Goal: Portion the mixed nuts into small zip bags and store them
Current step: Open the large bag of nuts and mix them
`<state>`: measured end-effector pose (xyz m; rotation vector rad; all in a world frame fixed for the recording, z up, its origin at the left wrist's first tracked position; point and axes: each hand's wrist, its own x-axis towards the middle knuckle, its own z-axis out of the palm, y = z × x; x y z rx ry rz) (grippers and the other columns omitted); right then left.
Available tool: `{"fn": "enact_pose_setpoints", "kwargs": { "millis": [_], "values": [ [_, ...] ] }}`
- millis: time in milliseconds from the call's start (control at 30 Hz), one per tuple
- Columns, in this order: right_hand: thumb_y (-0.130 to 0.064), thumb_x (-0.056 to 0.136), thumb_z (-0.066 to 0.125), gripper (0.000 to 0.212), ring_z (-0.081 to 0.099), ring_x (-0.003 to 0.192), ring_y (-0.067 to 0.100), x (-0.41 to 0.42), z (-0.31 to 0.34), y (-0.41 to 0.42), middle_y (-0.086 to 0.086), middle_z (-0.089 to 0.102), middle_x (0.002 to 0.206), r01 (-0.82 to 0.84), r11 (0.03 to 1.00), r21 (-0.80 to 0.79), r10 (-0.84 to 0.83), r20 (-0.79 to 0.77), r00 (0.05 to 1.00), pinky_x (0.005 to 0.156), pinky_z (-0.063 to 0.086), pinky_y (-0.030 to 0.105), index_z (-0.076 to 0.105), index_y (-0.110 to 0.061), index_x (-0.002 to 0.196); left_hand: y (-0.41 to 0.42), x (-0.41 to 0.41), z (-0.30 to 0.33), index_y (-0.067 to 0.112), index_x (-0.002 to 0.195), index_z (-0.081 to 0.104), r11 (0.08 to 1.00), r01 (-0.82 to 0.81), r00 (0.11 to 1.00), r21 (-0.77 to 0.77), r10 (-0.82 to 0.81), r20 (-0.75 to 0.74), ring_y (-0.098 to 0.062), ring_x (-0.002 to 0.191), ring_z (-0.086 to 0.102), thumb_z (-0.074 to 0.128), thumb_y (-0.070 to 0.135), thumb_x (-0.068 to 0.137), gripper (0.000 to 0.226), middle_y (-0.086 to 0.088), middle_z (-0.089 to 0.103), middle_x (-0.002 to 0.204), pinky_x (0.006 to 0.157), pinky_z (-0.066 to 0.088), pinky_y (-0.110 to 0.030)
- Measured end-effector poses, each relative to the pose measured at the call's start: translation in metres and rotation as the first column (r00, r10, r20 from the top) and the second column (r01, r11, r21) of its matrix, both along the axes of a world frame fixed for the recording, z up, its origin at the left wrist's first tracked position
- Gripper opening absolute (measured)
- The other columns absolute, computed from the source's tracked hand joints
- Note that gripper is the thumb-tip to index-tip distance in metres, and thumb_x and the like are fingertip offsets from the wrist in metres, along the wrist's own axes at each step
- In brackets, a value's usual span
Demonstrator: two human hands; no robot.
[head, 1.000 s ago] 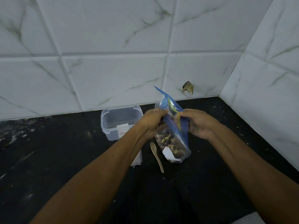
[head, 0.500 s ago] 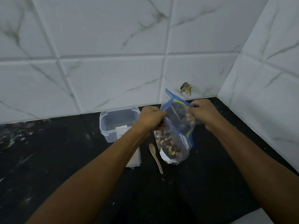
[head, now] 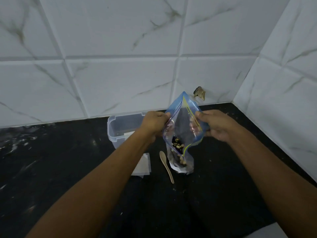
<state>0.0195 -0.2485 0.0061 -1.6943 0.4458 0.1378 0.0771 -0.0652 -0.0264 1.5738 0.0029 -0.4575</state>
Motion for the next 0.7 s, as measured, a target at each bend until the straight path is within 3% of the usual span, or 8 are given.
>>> {"fn": "enact_pose_setpoints", "kwargs": {
  "millis": [67,167,200,267,333,500,633,700],
  "values": [
    [-0.017,0.099,0.049,0.023,0.063,0.052,0.016,0.004,-0.005,-0.002,0.007,0.065,0.060,0.133,0.952,0.275,-0.123,-0.054,0.991,0.052,0.056,0.027,0.061,-0.006,0.084,-0.006,0.002,-0.002,0.000,0.079,0.056,0.941,-0.073,0.961,-0.329,-0.022,-0.276,-0.022,0.050,0.058,0.039,0.021,0.105,0.038,-0.012,0.058,0.058,0.052,0.055,-0.030],
    [-0.006,0.082,0.061,0.020,0.061,0.038,0.018,0.003,-0.014,-0.017,0.008,0.064,0.049,0.338,0.796,0.503,-0.254,-0.230,0.940,0.036,0.051,0.027,0.068,-0.004,0.063,0.003,0.007,-0.016,0.005,0.084,0.059,0.786,-0.355,0.824,-0.506,0.008,-0.566,-0.022,0.055,0.069,0.042,0.022,0.105,0.032,-0.011,0.068,0.063,0.045,0.057,-0.040],
    [-0.001,0.063,0.071,0.004,0.064,0.041,0.021,-0.001,-0.016,-0.019,0.012,0.066,0.054,0.348,0.766,0.540,-0.253,-0.245,0.936,0.037,0.052,0.030,0.069,-0.002,0.066,0.007,0.006,-0.023,0.004,0.093,0.062,0.755,-0.395,0.799,-0.524,0.001,-0.601,-0.024,0.073,0.074,0.043,0.021,0.104,0.028,-0.014,0.071,0.079,0.054,0.059,-0.046],
    [0.002,0.040,0.083,0.048,0.068,0.051,0.025,-0.008,-0.034,-0.027,0.014,0.070,0.065,0.353,0.761,0.544,-0.221,-0.294,0.930,0.044,0.056,0.037,0.066,-0.004,0.084,0.012,-0.002,-0.033,0.002,0.117,0.061,0.751,-0.381,0.791,-0.540,-0.037,-0.610,-0.032,0.111,0.065,0.042,0.016,0.104,0.028,-0.020,0.066,0.116,0.083,0.054,-0.058],
    [-0.013,0.069,0.078,0.035,0.070,0.062,0.028,-0.012,-0.047,-0.028,0.017,0.072,0.082,0.389,0.767,0.511,-0.254,-0.315,0.914,0.052,0.059,0.042,0.065,-0.007,0.101,0.011,-0.011,-0.043,0.000,0.107,0.066,0.773,-0.343,0.789,-0.533,-0.071,-0.610,-0.036,0.104,0.063,0.038,0.015,0.104,0.031,-0.023,0.067,0.109,0.095,0.045,-0.057],
    [-0.046,0.089,0.062,0.031,0.062,0.091,0.019,-0.018,-0.046,-0.020,0.005,0.065,0.104,0.246,0.967,-0.070,-0.243,0.049,0.969,0.077,0.052,0.034,0.060,-0.018,0.103,0.004,-0.018,-0.051,0.002,0.103,0.067,0.748,-0.363,0.765,-0.555,-0.100,-0.636,-0.034,0.100,0.064,0.040,0.025,0.105,0.035,-0.021,0.067,0.103,0.102,0.044,-0.053],
    [-0.034,0.083,0.071,0.018,0.056,0.078,0.015,-0.023,-0.028,-0.010,-0.005,0.058,0.081,-0.131,0.685,-0.716,0.173,-0.016,0.985,0.066,0.039,0.029,0.059,-0.020,0.084,-0.011,-0.019,-0.044,-0.004,0.085,0.071,0.722,-0.350,0.784,-0.596,-0.122,-0.609,-0.035,0.085,0.067,0.035,0.024,0.106,0.050,-0.022,0.069,0.093,0.095,0.046,-0.051],
    [-0.021,0.087,0.067,0.023,0.054,0.068,0.018,-0.024,-0.030,-0.010,0.001,0.058,0.067,-0.161,0.682,-0.713,0.195,-0.035,0.980,0.060,0.039,0.029,0.059,-0.012,0.067,-0.017,-0.023,-0.039,-0.005,0.078,0.071,0.719,-0.338,0.798,-0.608,-0.124,-0.589,-0.033,0.070,0.070,0.036,0.028,0.106,0.056,-0.022,0.071,0.079,0.082,0.048,-0.048]
  ]
}}
